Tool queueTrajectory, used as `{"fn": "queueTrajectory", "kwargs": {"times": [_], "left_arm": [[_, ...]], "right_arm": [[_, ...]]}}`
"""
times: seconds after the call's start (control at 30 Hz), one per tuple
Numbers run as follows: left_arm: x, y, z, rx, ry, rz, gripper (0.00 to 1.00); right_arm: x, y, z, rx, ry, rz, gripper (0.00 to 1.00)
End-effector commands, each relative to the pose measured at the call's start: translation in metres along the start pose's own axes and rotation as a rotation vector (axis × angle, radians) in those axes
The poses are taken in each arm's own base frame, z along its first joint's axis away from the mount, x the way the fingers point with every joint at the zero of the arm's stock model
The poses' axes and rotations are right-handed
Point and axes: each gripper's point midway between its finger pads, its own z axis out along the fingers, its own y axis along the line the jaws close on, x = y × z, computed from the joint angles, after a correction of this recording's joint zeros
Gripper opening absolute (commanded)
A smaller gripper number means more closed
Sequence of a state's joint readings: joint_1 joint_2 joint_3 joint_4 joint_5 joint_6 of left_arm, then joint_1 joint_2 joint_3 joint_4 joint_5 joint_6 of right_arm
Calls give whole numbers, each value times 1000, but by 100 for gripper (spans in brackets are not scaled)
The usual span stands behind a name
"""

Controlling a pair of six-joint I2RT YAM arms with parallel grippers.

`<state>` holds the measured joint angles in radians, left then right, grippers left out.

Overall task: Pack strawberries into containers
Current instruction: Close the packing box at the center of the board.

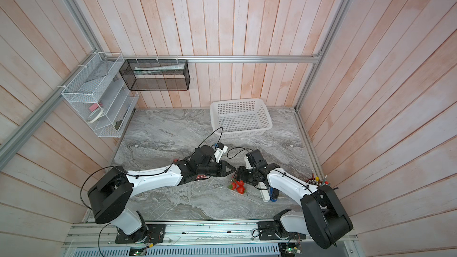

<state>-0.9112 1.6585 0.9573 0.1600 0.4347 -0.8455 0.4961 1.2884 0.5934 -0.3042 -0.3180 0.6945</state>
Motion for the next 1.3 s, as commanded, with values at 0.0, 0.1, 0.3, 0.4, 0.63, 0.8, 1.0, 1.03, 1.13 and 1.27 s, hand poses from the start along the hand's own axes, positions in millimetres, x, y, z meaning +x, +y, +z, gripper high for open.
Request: {"fn": "queueTrajectory", "kwargs": {"times": [0.0, 0.1, 0.3, 0.4, 0.63, 0.8, 1.0, 1.03, 1.13, 1.27], "left_arm": [[-2, -13, 10, 63, 29, 38, 15], [2, -12, 18, 79, 62, 27, 15], [4, -11, 26, 87, 91, 19, 14], [6, -9, 27, 84, 97, 16, 13], [6, -8, 29, 81, 99, 12, 13], [6, -7, 31, 83, 105, 6, 13], [5, -9, 35, 91, 112, 4, 13], [5, -9, 36, 93, 114, 5, 13], [5, -10, 40, 106, 128, 4, 13], [10, -8, 51, 132, 172, -17, 13]], "right_arm": [[-9, 5, -9, 8, -30, -19, 63], [-10, 5, -16, 17, -43, -19, 63], [-6, -4, -21, 40, -45, -3, 63], [-4, -8, -25, 45, -48, 8, 63], [-8, -6, -40, -21, -89, 49, 63], [-3, -19, -43, 15, -82, 64, 64], [1, -31, -47, 45, -84, 80, 63], [1, -32, -48, 50, -88, 81, 63], [0, -38, -55, 65, -97, 91, 63], [-4, -44, -70, 91, -144, 108, 64]]}}
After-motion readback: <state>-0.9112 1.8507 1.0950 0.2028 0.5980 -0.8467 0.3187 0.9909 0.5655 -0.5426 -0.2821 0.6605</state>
